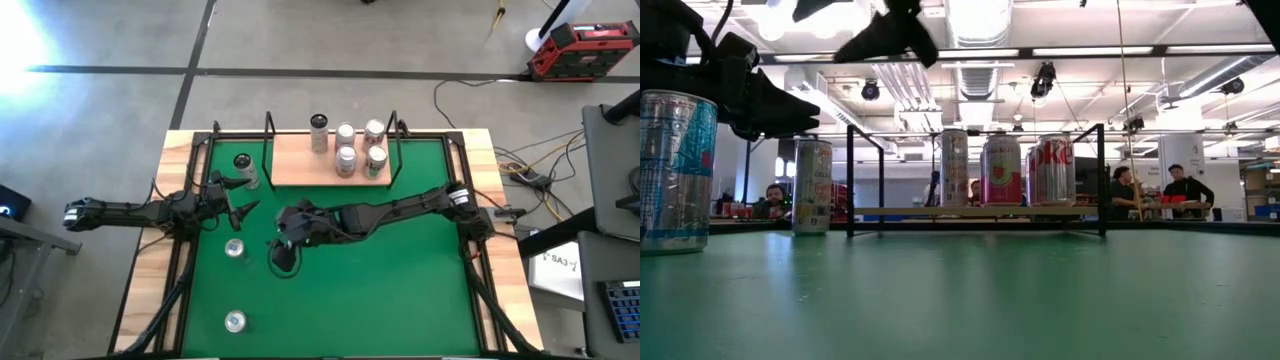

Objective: Place canned beverage on shelf
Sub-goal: Put the black and white soda can on the shelf aligned with the other black and white soda can

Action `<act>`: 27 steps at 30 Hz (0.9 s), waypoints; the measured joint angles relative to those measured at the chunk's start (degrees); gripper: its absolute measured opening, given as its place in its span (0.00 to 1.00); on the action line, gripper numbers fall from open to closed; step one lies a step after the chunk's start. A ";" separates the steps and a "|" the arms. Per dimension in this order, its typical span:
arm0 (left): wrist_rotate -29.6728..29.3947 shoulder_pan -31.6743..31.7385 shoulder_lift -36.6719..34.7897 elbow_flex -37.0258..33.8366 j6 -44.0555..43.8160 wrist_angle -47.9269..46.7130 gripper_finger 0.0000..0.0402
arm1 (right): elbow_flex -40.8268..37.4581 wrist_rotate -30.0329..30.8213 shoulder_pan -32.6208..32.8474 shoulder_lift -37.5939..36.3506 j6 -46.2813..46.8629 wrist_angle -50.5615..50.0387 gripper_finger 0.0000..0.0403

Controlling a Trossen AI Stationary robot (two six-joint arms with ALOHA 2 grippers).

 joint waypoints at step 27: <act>0.00 -0.01 0.19 -0.02 0.00 -0.01 0.83 | -80.13 -3.04 -3.81 -53.45 -14.25 54.87 0.48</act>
